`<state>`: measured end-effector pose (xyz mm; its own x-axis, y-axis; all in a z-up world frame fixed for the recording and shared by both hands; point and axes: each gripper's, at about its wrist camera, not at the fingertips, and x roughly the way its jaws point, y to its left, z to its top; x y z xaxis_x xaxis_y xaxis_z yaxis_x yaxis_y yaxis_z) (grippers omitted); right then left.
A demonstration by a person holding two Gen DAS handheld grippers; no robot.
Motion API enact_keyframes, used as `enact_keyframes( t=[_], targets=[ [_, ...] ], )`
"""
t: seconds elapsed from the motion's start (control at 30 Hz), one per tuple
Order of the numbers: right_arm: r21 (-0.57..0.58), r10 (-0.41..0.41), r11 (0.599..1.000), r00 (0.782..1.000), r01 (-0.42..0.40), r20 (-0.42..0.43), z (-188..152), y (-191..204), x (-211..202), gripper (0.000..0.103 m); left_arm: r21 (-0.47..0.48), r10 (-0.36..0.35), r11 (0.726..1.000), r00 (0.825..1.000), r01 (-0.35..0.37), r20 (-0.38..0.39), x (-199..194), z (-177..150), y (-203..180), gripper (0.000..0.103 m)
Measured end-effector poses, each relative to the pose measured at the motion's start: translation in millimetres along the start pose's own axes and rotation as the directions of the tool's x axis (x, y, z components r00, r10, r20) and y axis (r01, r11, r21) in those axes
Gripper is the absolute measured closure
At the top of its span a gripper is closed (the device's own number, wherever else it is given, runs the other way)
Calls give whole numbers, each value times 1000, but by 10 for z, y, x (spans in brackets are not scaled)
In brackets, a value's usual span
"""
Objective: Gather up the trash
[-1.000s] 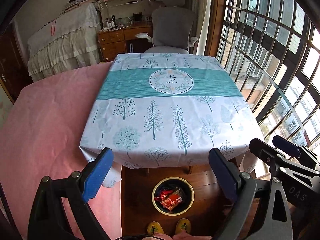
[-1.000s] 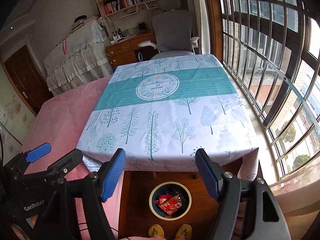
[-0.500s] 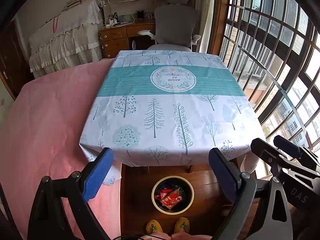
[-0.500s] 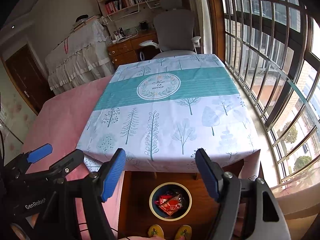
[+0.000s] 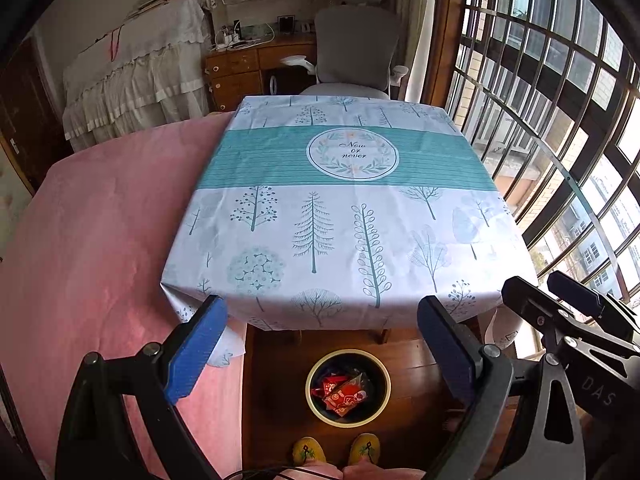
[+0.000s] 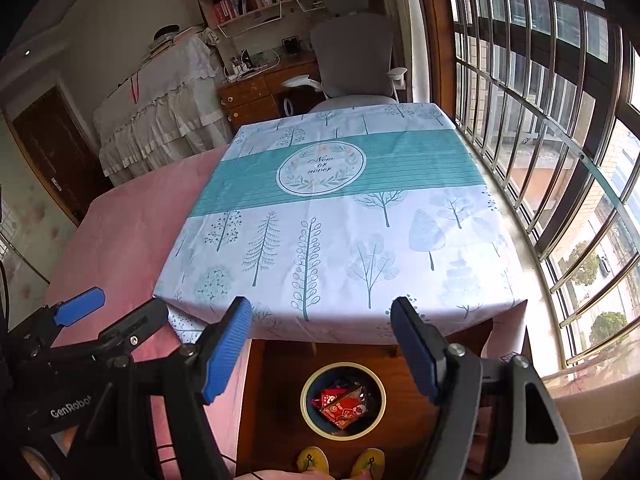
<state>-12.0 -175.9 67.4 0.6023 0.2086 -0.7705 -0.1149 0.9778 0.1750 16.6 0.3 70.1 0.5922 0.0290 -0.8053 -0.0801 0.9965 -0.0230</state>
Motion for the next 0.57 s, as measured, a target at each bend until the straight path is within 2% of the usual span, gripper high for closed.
enact_keyframes(
  t=[0.57],
  targets=[
    [-3,22,1000,999,-22,-27,39,-81,118,30,-6,6,1000,1000,-6,-15,63,-12,-22,8]
  ],
)
